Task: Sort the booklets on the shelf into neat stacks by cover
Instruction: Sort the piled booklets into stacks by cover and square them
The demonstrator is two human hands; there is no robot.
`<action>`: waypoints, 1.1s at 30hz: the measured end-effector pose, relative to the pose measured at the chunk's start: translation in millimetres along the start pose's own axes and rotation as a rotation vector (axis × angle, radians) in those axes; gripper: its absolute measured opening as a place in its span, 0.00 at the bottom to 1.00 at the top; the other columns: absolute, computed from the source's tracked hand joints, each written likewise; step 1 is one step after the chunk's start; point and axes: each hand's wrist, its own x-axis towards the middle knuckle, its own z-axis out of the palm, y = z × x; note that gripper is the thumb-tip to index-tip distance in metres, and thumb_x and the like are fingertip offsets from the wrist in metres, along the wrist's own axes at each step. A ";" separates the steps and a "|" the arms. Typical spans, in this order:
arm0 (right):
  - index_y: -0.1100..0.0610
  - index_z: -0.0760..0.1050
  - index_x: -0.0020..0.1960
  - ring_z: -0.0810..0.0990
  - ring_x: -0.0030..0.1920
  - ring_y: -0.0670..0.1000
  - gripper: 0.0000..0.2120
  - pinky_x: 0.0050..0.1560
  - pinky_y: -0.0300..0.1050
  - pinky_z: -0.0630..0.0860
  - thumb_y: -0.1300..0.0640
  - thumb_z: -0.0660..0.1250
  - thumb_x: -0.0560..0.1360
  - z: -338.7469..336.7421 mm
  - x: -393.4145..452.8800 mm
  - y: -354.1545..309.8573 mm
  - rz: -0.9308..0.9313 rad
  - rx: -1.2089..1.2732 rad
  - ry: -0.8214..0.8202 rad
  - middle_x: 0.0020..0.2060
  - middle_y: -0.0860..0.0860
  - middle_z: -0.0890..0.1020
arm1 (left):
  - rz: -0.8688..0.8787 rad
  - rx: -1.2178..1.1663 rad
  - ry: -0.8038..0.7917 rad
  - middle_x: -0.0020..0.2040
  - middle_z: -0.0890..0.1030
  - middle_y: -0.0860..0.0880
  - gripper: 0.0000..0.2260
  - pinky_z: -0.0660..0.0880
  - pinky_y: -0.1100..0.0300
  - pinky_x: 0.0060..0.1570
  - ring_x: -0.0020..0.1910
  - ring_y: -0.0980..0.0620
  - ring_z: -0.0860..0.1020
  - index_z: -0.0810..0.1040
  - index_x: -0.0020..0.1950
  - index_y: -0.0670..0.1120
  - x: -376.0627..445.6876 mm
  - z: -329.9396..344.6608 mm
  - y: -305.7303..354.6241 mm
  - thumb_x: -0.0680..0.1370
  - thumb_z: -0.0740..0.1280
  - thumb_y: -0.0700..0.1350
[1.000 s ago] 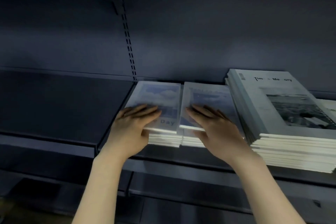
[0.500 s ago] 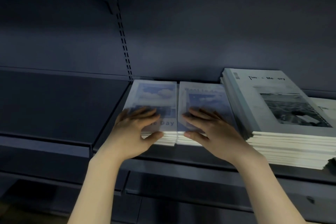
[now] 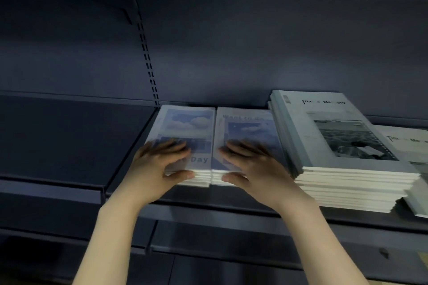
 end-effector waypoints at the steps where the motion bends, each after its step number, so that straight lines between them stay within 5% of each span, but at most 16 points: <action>1: 0.42 0.49 0.75 0.43 0.75 0.46 0.29 0.73 0.46 0.39 0.40 0.55 0.78 -0.5 -0.3 0.0 0.001 -0.001 -0.009 0.75 0.40 0.49 | -0.007 -0.007 -0.010 0.68 0.53 0.68 0.49 0.42 0.64 0.70 0.69 0.70 0.47 0.63 0.70 0.61 0.4 -1.2 0.3 0.55 0.38 0.82; 5: 0.42 0.47 0.75 0.42 0.75 0.44 0.31 0.72 0.46 0.41 0.38 0.55 0.77 -8.5 -5.1 -1.0 0.011 0.040 -0.021 0.75 0.40 0.48 | -0.031 -0.001 -0.024 0.69 0.53 0.68 0.51 0.44 0.59 0.72 0.69 0.69 0.49 0.63 0.71 0.61 -1.3 -10.0 11.8 0.53 0.40 0.83; 11: 0.43 0.46 0.76 0.41 0.75 0.46 0.34 0.73 0.48 0.38 0.32 0.48 0.74 -24.1 -22.4 14.1 0.024 -0.024 0.122 0.76 0.43 0.49 | 0.031 0.017 0.049 0.75 0.55 0.59 0.39 0.52 0.50 0.72 0.74 0.58 0.53 0.59 0.73 0.58 12.0 -18.1 57.5 0.66 0.46 0.74; 15: 0.46 0.57 0.74 0.52 0.75 0.52 0.36 0.71 0.50 0.41 0.33 0.47 0.70 -37.0 -51.9 44.3 0.053 -0.070 0.351 0.74 0.48 0.61 | 0.098 0.015 0.043 0.75 0.57 0.55 0.33 0.55 0.50 0.71 0.73 0.54 0.57 0.60 0.73 0.57 31.2 -15.1 103.5 0.71 0.51 0.70; 18: 0.44 0.51 0.75 0.43 0.74 0.45 0.37 0.71 0.48 0.36 0.32 0.45 0.69 -47.7 -78.7 73.3 0.146 -0.073 0.337 0.75 0.46 0.55 | 0.190 -0.028 0.083 0.73 0.63 0.51 0.34 0.60 0.49 0.69 0.71 0.50 0.64 0.66 0.71 0.54 44.3 -9.7 144.1 0.69 0.49 0.68; 24: 0.41 0.41 0.75 0.36 0.72 0.42 0.39 0.71 0.46 0.34 0.30 0.40 0.67 -63.4 -133.1 131.0 0.284 -0.086 0.318 0.75 0.40 0.47 | 0.324 -0.057 0.064 0.76 0.57 0.52 0.31 0.56 0.52 0.71 0.74 0.50 0.57 0.67 0.71 0.53 63.6 10.0 233.5 0.72 0.53 0.66; 27: 0.40 0.36 0.74 0.33 0.72 0.43 0.40 0.72 0.49 0.34 0.28 0.40 0.65 -67.7 -159.6 156.0 0.336 -0.093 0.277 0.75 0.42 0.41 | 0.361 -0.030 -0.023 0.77 0.48 0.54 0.25 0.46 0.55 0.73 0.75 0.54 0.47 0.59 0.74 0.55 71.0 26.8 269.8 0.78 0.56 0.59; 33: 0.39 0.34 0.73 0.32 0.73 0.46 0.42 0.73 0.52 0.34 0.31 0.58 0.72 -64.0 -200.3 214.5 0.445 -0.103 0.122 0.74 0.44 0.35 | 0.379 -0.029 -0.101 0.77 0.44 0.55 0.25 0.42 0.56 0.72 0.75 0.55 0.41 0.54 0.75 0.57 76.4 55.2 324.9 0.79 0.55 0.59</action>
